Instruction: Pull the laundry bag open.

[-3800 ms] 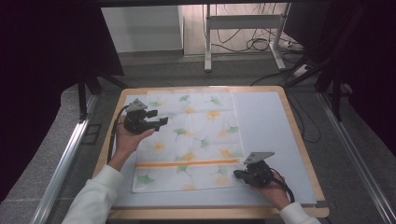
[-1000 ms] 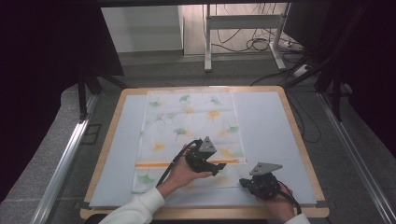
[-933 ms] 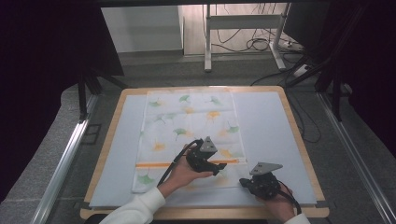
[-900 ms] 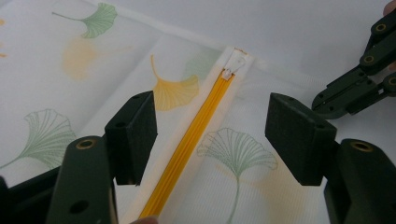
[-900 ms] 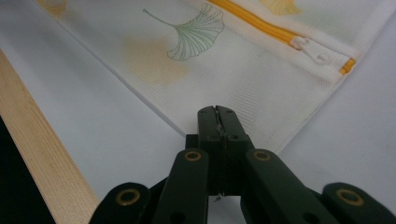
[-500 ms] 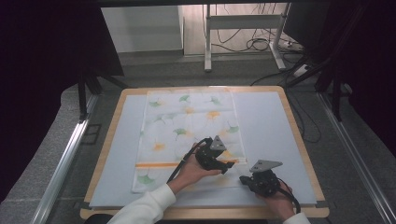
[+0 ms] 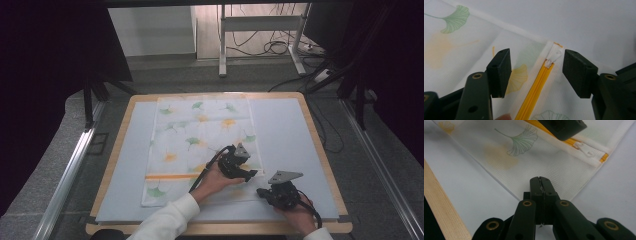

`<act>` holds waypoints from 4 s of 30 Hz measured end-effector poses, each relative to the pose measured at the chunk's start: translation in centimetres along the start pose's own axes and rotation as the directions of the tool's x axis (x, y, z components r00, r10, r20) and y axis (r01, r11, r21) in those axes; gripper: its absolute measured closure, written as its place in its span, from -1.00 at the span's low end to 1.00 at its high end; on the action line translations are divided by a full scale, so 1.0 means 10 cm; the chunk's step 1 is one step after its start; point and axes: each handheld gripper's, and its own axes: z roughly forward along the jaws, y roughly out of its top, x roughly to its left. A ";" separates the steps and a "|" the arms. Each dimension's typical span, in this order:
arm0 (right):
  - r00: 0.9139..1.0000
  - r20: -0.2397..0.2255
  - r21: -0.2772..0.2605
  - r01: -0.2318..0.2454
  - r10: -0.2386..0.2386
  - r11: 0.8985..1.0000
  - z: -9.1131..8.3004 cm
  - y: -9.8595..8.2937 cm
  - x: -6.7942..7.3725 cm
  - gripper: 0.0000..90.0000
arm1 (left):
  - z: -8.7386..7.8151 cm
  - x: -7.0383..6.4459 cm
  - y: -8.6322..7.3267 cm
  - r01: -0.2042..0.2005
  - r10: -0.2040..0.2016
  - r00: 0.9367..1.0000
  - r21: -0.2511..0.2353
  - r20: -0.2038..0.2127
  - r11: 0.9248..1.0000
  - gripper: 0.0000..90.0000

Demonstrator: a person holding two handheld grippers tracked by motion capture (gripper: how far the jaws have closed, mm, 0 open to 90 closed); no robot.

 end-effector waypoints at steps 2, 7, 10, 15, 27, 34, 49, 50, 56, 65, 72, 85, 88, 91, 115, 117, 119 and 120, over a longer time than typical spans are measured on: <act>1.000 0.000 0.001 0.001 -0.001 1.000 0.00 0.00 0.00 0.98 | 0.04 -0.01 0.01 -0.002 0.002 1.000 -0.002 0.007 1.000 -0.07; 1.000 -0.002 0.000 0.002 -0.002 1.000 0.00 0.00 -0.01 0.98 | 0.10 -0.06 0.10 -0.053 0.052 0.998 0.031 0.020 0.998 -0.03; 1.000 -0.002 0.001 0.002 -0.002 1.000 0.00 0.00 -0.01 0.98 | 0.12 -0.10 0.14 -0.068 0.067 0.998 0.033 0.023 0.997 0.00; 1.000 -0.001 0.002 0.006 -0.006 1.000 0.00 0.00 -0.01 0.98 | 0.16 -0.11 0.16 -0.071 0.070 0.997 0.036 0.023 0.997 0.08; 1.000 -0.004 0.003 0.008 -0.008 1.000 0.00 0.00 -0.01 0.98 | 0.26 -0.12 0.18 -0.102 0.100 0.995 0.080 0.029 0.992 0.37; 1.000 -0.003 0.003 0.008 -0.008 1.000 0.00 0.00 -0.01 0.98 | 0.26 -0.10 0.20 -0.078 0.075 0.997 0.115 0.031 0.990 0.69; 1.000 -0.005 0.005 0.008 -0.008 1.000 0.00 0.00 -0.01 0.98 | 0.26 -0.12 0.23 -0.098 0.097 0.995 0.144 0.015 0.985 0.86; 1.000 -0.005 0.005 0.009 -0.009 1.000 0.00 0.00 -0.01 0.98 | 0.26 -0.13 0.23 -0.101 0.101 0.995 0.145 0.008 0.984 0.87; 1.000 -0.005 0.005 0.008 -0.008 1.000 0.00 0.00 -0.01 0.98 | 0.24 -0.16 0.19 -0.113 0.117 0.993 0.120 -0.020 0.986 1.00; 1.000 0.008 0.008 0.006 -0.006 1.000 0.00 0.01 -0.02 0.98 | 0.24 -0.15 0.17 -0.088 0.090 0.996 0.098 -0.015 0.991 1.00; 0.997 0.066 -0.032 -0.031 0.033 0.999 0.04 0.13 -0.21 0.98 | 0.24 -0.15 0.16 -0.079 0.081 0.997 0.086 -0.015 0.993 1.00; 0.993 0.090 -0.030 -0.078 0.080 0.997 0.16 0.20 -0.31 0.99 | 0.21 -0.18 0.11 -0.112 0.116 0.992 0.083 -0.049 0.990 1.00; 0.992 0.092 -0.029 -0.079 0.082 0.996 0.16 0.20 -0.32 0.99 | 0.20 -0.20 0.11 -0.111 0.116 0.992 0.094 -0.052 0.989 1.00; 0.992 0.089 -0.032 -0.087 0.089 0.996 0.16 0.19 -0.32 0.99 | 0.18 -0.17 0.11 -0.119 0.124 0.991 0.108 -0.045 0.987 1.00; 0.990 0.070 -0.034 -0.118 0.120 0.992 0.15 0.19 -0.34 0.99 | 0.09 -0.15 0.06 -0.128 0.137 0.989 0.132 -0.061 0.983 1.00; 0.990 0.071 -0.034 -0.118 0.120 0.992 0.15 0.19 -0.34 0.99 | 0.08 -0.16 0.05 -0.139 0.149 0.987 0.137 -0.065 0.981 1.00; 0.990 0.070 -0.033 -0.120 0.122 0.992 0.15 0.19 -0.34 0.99 | 0.06 -0.16 0.04 -0.144 0.155 0.986 0.145 -0.068 0.979 1.00; 0.990 0.070 -0.034 -0.119 0.121 0.992 0.15 0.19 -0.34 0.99 | 0.04 -0.15 0.03 -0.141 0.152 0.986 0.145 -0.068 0.979 1.00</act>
